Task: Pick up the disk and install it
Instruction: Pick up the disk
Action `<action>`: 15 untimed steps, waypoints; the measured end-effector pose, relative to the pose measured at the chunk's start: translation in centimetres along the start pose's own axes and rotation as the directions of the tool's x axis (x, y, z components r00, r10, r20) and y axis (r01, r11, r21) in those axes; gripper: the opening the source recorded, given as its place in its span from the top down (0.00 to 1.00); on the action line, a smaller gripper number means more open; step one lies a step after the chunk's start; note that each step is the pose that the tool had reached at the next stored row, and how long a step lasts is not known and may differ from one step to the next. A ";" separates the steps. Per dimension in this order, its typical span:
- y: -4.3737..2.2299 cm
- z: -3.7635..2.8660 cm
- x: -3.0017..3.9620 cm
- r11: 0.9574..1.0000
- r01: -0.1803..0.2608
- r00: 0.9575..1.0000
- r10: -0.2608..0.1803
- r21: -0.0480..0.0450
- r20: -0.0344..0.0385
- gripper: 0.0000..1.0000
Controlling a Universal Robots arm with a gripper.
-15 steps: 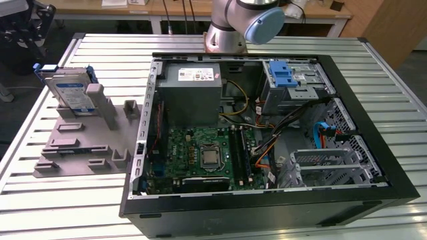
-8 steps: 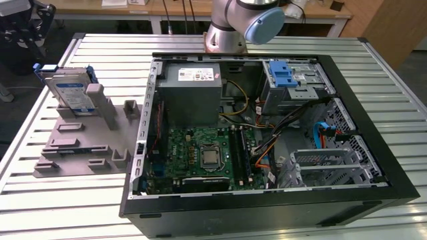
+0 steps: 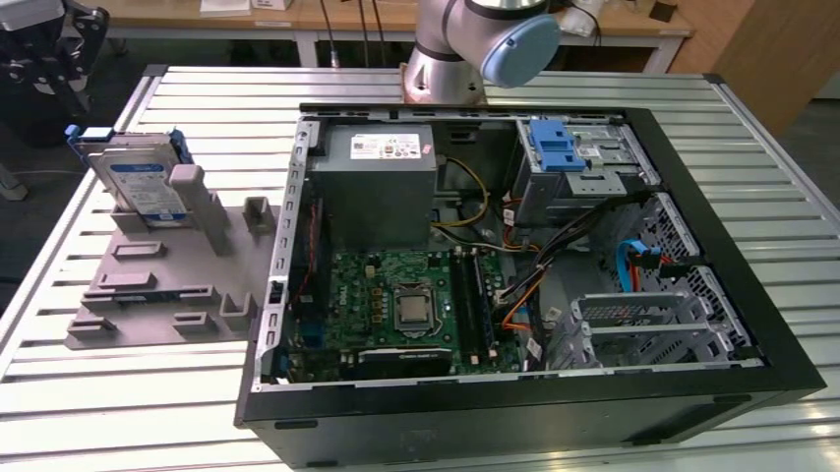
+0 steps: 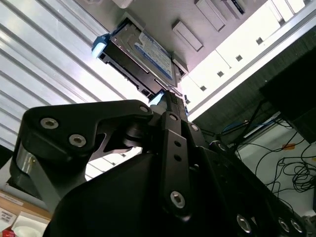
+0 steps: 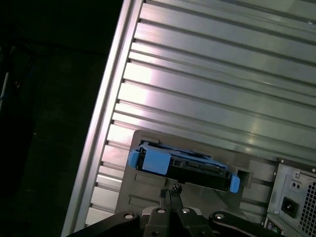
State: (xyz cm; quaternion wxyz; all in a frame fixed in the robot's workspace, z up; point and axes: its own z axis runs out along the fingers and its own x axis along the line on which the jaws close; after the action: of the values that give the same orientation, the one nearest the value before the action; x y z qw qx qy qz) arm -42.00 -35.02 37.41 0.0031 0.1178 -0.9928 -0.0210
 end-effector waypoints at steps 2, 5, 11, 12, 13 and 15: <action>0.00 0.00 0.00 1.000 0.012 1.000 -0.012 0.000 0.000 0.89; 0.00 0.00 0.00 1.000 0.030 1.000 -0.030 0.000 -0.001 0.89; 0.00 0.00 0.00 0.997 0.072 0.997 -0.072 0.000 -0.003 0.89; 0.00 0.00 0.00 0.997 0.079 0.997 -0.079 0.000 -0.003 0.89; 0.00 0.00 0.00 0.994 0.112 0.994 -0.112 0.000 -0.005 0.89; 0.00 0.00 0.00 0.991 0.136 0.991 -0.136 0.000 -0.006 0.89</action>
State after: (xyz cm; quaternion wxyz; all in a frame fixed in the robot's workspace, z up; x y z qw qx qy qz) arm -42.00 -35.02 37.41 0.0045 0.1853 -0.9824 -0.0208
